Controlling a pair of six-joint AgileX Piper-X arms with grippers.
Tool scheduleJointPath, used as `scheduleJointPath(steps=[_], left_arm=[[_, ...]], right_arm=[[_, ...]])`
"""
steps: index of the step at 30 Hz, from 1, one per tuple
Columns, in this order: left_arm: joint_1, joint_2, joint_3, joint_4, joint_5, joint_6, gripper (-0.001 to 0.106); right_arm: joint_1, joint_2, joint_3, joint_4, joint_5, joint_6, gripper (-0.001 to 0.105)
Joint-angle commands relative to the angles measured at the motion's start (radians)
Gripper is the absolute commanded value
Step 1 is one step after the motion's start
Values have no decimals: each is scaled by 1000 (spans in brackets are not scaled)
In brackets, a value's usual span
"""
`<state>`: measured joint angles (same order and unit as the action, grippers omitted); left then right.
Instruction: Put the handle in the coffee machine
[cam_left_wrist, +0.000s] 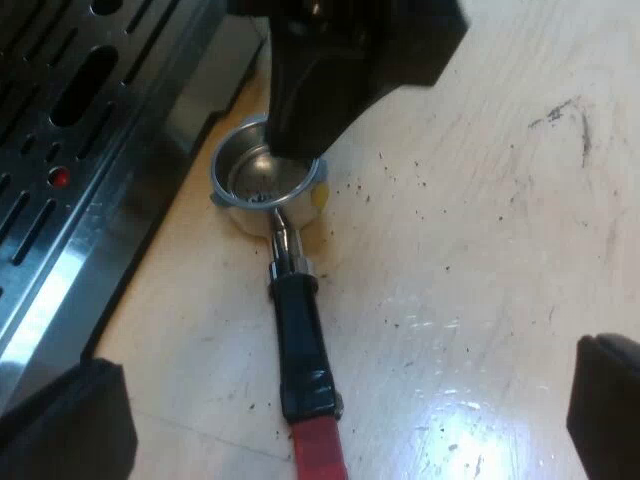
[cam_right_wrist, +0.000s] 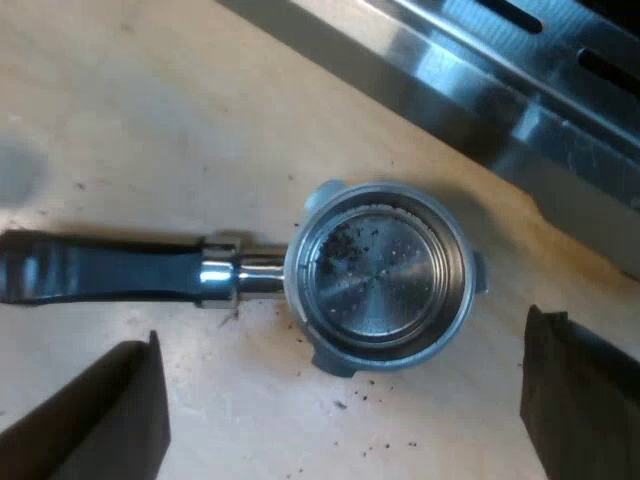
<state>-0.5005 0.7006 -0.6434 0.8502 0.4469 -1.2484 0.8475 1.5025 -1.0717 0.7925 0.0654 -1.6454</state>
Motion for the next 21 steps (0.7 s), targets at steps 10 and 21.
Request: scheduleJointPath(steps=[10, 21], left_arm=[[-5, 10, 1, -12, 5, -11, 89], [-5, 10, 1, -12, 5, -11, 89]], right_arm=[[-7, 133, -1, -129, 9, -42, 79], [-16, 163, -1, -138, 99, -42, 79]])
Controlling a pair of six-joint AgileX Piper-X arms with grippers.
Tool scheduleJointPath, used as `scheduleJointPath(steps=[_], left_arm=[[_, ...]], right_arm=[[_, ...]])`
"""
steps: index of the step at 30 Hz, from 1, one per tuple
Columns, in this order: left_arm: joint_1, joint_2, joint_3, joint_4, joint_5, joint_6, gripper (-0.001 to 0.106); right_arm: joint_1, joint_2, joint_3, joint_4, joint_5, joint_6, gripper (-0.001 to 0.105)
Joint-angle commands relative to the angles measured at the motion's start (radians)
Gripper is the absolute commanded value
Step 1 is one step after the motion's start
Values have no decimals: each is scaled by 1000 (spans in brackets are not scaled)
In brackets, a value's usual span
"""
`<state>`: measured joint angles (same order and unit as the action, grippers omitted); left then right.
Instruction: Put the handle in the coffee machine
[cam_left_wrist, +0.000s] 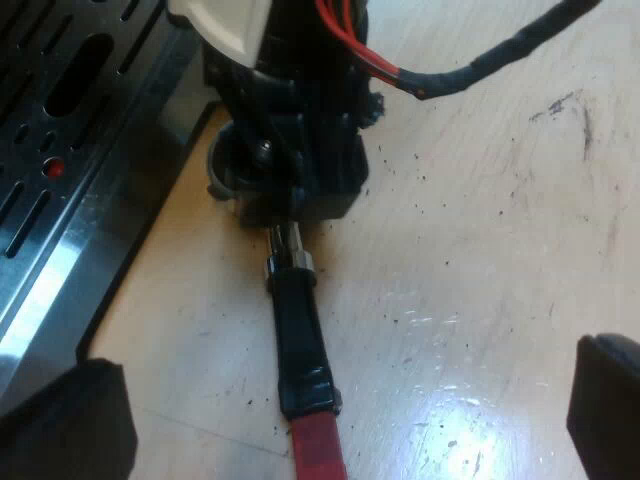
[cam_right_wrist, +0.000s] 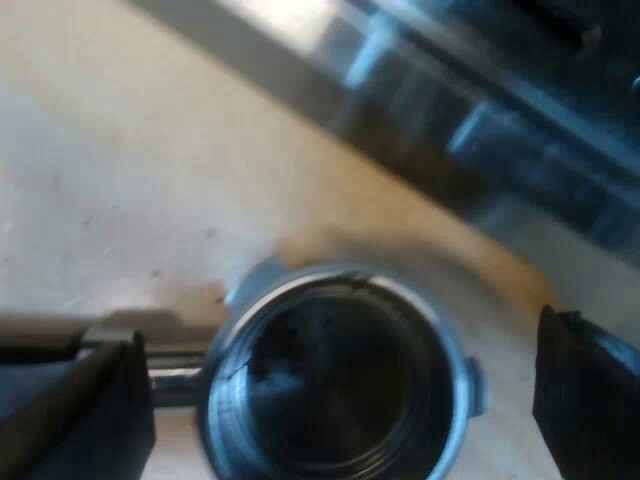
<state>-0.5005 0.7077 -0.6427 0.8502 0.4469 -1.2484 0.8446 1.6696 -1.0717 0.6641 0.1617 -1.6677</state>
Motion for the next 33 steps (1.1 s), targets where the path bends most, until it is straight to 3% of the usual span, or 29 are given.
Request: scheduleJointPath(steps=[1, 13, 22, 28, 33], left_arm=[[-5, 2, 0, -12, 5, -11, 89], [-5, 2, 0, -12, 5, -11, 89], [-5, 2, 0, -17, 5, -11, 89], [-5, 2, 0, -17, 5, -11, 89], [-5, 2, 0, -17, 5, -11, 89]], right_arm=[[-18, -1, -1, -10, -17, -13, 79], [-80, 32, -1, -27, -162, 6, 79], [-80, 42, -1, -20, -189, 6, 79], [-80, 42, -1, -16, -192, -65, 79], [-80, 65, -1, 8, -207, -72, 79]])
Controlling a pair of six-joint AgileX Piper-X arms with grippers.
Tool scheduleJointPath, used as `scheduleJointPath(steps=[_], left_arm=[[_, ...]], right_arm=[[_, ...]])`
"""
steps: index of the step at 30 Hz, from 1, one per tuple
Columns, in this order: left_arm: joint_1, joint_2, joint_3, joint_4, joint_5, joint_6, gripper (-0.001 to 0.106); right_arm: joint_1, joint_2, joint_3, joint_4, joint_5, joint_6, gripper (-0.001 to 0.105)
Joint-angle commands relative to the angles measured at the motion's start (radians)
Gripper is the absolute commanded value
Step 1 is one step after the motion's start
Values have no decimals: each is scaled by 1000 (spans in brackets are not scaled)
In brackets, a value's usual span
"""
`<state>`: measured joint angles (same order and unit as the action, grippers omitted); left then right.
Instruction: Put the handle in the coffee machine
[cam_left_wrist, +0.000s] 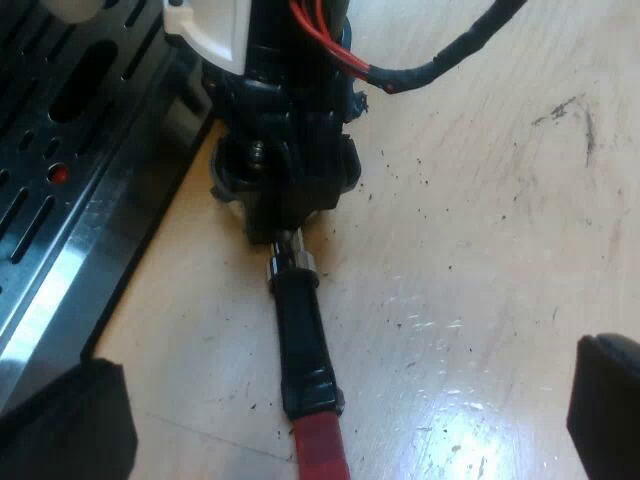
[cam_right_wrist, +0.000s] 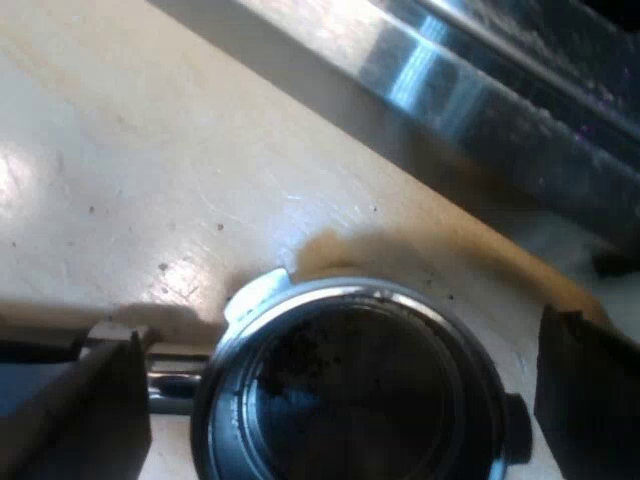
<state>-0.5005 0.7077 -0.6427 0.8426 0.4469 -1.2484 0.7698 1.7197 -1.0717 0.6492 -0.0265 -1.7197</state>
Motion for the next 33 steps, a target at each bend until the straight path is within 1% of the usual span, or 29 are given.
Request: scheduleJointPath(steps=[1, 6, 10, 26, 27, 28, 29, 31, 32, 33], left_arm=[[-5, 2, 0, -10, 5, -11, 89], [-5, 2, 0, -10, 5, -11, 89], [-5, 2, 0, -10, 5, -11, 89], [-5, 2, 0, -10, 5, -11, 89], [-5, 2, 0, -10, 5, -11, 89], [-5, 2, 0, -10, 5, -11, 89], [-5, 2, 0, -10, 5, -11, 89], [-5, 2, 0, -10, 5, -8, 89], [-5, 2, 0, -10, 5, -7, 89], [-5, 2, 0, -10, 5, -3, 89]], right_arm=[[-5, 27, -1, 37, -23, -20, 79], [-5, 37, -1, 44, -23, -12, 79], [-5, 34, -5, 31, 15, -12, 79], [-5, 29, -8, 6, 15, -12, 78], [-5, 28, -8, 6, 15, -12, 75], [-5, 29, -8, 6, 15, -12, 68], [-5, 29, -8, 6, 15, -12, 64], [-5, 29, -8, 8, 15, -12, 47], [-5, 29, -8, 9, 15, -12, 42], [-5, 29, -8, 14, 15, -8, 34]])
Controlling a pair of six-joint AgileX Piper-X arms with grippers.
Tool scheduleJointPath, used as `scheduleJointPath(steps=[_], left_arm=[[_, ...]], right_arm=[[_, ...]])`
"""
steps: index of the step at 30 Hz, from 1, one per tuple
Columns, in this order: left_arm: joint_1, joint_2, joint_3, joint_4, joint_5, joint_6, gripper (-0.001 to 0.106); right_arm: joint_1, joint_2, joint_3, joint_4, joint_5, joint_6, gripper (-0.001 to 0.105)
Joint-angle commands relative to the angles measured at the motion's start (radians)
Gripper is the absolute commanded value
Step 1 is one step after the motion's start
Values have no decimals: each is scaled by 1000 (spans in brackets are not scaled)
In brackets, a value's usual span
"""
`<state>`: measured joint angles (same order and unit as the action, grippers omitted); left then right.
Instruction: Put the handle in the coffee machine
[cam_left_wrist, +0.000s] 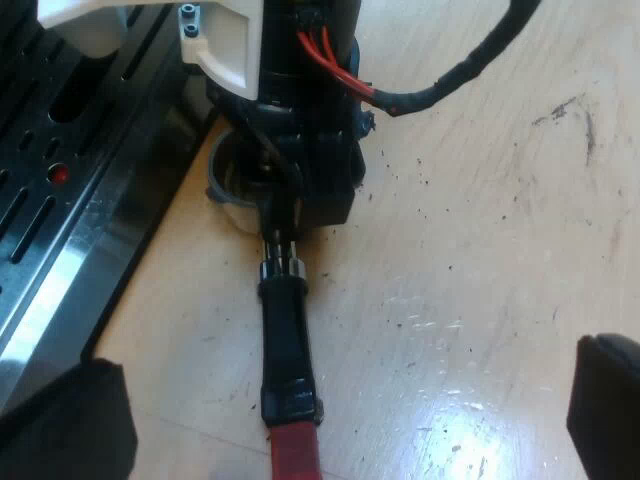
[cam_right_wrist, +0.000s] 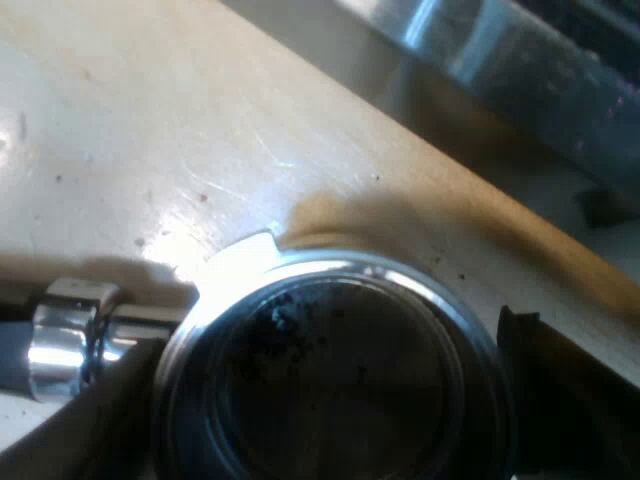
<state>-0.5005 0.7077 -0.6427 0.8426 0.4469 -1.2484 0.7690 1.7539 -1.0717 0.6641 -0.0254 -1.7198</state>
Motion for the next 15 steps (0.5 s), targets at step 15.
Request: scheduleJointPath(steps=[15], left_arm=[[-5, 2, 9, -72, 29, 28, 89]], right_arm=[[-4, -161, -8, 113, 14, 154, 0]])
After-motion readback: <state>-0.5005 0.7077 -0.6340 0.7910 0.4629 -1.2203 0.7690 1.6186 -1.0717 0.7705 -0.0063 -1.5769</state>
